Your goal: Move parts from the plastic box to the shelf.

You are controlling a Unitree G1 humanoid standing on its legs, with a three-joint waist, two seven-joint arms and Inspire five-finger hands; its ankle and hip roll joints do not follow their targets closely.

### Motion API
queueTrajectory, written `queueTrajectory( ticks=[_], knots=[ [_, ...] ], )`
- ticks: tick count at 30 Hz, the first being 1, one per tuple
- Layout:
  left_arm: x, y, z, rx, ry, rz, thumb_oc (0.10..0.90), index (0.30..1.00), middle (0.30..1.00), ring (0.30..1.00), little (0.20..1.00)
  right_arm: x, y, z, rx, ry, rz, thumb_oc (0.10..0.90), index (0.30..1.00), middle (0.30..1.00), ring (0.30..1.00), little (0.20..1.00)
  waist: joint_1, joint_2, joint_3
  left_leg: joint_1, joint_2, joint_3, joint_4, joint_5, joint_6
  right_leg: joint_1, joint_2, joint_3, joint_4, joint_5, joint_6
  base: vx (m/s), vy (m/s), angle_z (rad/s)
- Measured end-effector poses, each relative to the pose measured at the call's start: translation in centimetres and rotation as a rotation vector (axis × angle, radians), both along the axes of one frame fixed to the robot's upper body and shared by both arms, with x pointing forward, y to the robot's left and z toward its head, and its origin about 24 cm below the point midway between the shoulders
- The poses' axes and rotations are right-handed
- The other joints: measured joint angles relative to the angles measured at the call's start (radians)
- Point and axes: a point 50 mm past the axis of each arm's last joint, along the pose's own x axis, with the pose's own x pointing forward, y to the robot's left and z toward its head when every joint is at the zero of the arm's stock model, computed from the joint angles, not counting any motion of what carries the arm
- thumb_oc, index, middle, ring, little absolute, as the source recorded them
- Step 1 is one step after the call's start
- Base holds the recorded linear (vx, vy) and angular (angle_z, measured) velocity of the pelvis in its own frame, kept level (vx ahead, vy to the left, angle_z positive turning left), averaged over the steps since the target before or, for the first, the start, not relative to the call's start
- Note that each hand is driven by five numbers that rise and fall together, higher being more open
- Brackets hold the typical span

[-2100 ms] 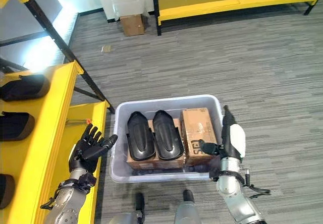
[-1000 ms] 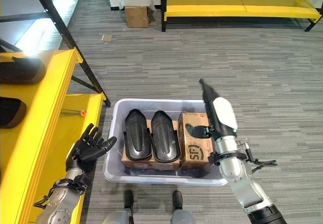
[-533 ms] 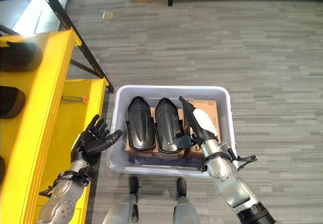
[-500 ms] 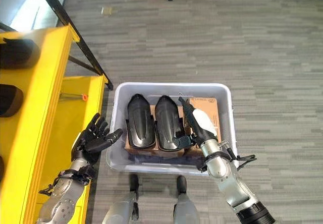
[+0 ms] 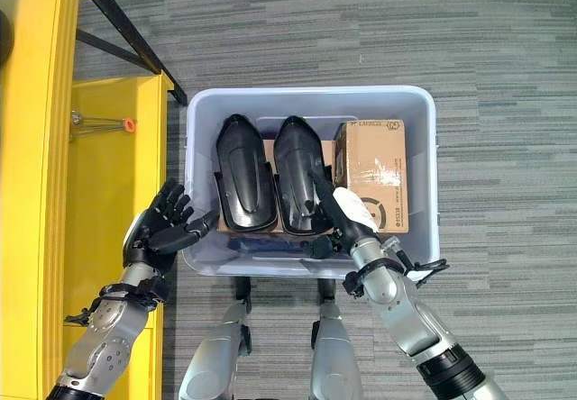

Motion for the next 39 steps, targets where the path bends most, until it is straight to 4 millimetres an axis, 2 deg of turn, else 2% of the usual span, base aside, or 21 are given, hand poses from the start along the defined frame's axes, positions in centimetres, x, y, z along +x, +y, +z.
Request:
queueTrajectory(
  ticks=[6,11,17,24,39],
  knots=[
    [0.2,-0.2,0.2,-0.003,-0.011,-0.013,0.9,1.0,1.0,1.0,1.0,-0.6,0.8,1.7,-0.063,-0.112,0.06,0.9,1.0,1.0,1.0,1.0,-0.002,-0.002,0.001,-0.012,-0.002,0.019,0.0,0.004,0.0,-0.05,0.001,0.023,0.053,-0.017,-0.001,-0.04,0.003,-0.09],
    [0.2,-0.6,0.2,-0.004,-0.009,-0.023,0.9,1.0,1.0,1.0,1.0,-0.2,0.9,3.0,-0.134,-0.214,0.04,0.9,1.0,1.0,1.0,1.0,-0.005,0.0,0.002,-0.047,-0.007,0.029,0.003,0.006,0.002,-0.113,0.0,0.045,0.093,-0.023,-0.001,-0.02,0.047,-0.09],
    [0.2,-0.8,0.1,-0.009,-0.001,-0.017,0.9,1.0,1.0,1.0,1.0,0.2,1.5,3.7,-0.179,-0.222,0.081,0.9,1.0,1.0,1.0,1.0,-0.01,0.003,0.003,-0.065,-0.008,0.031,0.013,0.005,0.003,-0.13,-0.001,0.048,0.1,-0.023,-0.002,-0.01,0.016,-0.01],
    [0.2,-0.7,0.0,-0.008,0.004,-0.014,0.9,1.0,1.0,1.0,1.0,0.1,1.6,3.1,-0.206,-0.18,0.09,0.9,1.0,1.0,1.0,1.0,0.004,0.005,0.003,-0.098,-0.009,0.029,0.025,0.007,0.003,-0.163,-0.003,0.048,0.113,-0.023,-0.002,0.0,0.0,0.0],
    [0.2,-0.7,0.0,-0.009,0.003,-0.015,0.9,1.0,1.0,1.0,1.0,0.1,1.4,2.8,-0.238,-0.15,0.097,0.9,1.0,1.0,1.0,1.0,0.004,0.004,0.003,-0.121,-0.011,0.025,0.041,0.006,0.004,-0.184,-0.005,0.048,0.129,-0.023,-0.002,0.0,0.0,0.0]
  ],
)
